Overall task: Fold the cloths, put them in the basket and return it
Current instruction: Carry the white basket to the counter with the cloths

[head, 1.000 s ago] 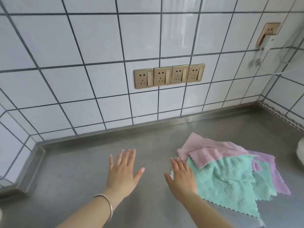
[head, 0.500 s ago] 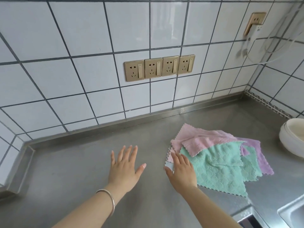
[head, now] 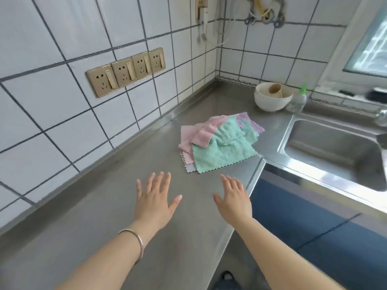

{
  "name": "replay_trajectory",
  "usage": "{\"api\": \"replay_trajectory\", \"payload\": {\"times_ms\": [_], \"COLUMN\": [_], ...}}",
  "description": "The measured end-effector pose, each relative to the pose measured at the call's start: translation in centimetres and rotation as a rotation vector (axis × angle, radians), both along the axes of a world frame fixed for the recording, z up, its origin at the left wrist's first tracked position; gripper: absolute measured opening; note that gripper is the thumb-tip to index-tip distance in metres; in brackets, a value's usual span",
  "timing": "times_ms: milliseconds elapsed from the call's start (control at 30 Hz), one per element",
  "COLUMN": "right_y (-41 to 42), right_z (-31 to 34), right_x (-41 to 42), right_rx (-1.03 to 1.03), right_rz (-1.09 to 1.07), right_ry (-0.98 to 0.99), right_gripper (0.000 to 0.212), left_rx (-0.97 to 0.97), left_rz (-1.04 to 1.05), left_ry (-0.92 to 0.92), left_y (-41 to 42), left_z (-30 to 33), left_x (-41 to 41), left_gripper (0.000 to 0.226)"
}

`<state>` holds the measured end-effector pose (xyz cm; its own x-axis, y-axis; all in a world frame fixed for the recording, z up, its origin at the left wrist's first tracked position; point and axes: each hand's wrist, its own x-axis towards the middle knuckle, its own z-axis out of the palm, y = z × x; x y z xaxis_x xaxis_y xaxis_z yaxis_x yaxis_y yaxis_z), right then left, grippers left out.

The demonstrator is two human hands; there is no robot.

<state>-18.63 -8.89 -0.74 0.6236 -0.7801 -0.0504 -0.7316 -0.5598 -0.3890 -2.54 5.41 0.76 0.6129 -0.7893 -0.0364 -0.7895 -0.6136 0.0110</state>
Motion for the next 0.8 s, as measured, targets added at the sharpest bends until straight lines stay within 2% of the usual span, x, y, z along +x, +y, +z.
{"api": "replay_trajectory", "payload": {"times_ms": [200,467,600,800], "right_y": [4.4,7.9,11.2,17.6], "right_z": [1.9,3.2,4.3,8.7], "right_x": [-9.5,-24.9,-34.3,-50.7], "right_rx": [-0.049,-0.135,-0.186,-0.312], "right_rz": [-0.254,-0.534,-0.691,-0.935], "right_ry": [-0.055,-0.017,-0.009,-0.033], "right_gripper": [0.065,0.076,0.073,0.069], "left_rx": [-0.027,-0.025,-0.061,-0.178], "left_rz": [-0.254,-0.587,-0.774,-1.039], "left_ry": [-0.002,-0.026,-0.031,0.002], "left_y": [0.0,-2.0,-2.5,-1.3], "left_z": [2.1,3.6,4.2,6.8], "left_x": [-6.7,-21.1,-30.6,-47.7], "left_gripper": [0.094,0.091,0.073,0.067]}}
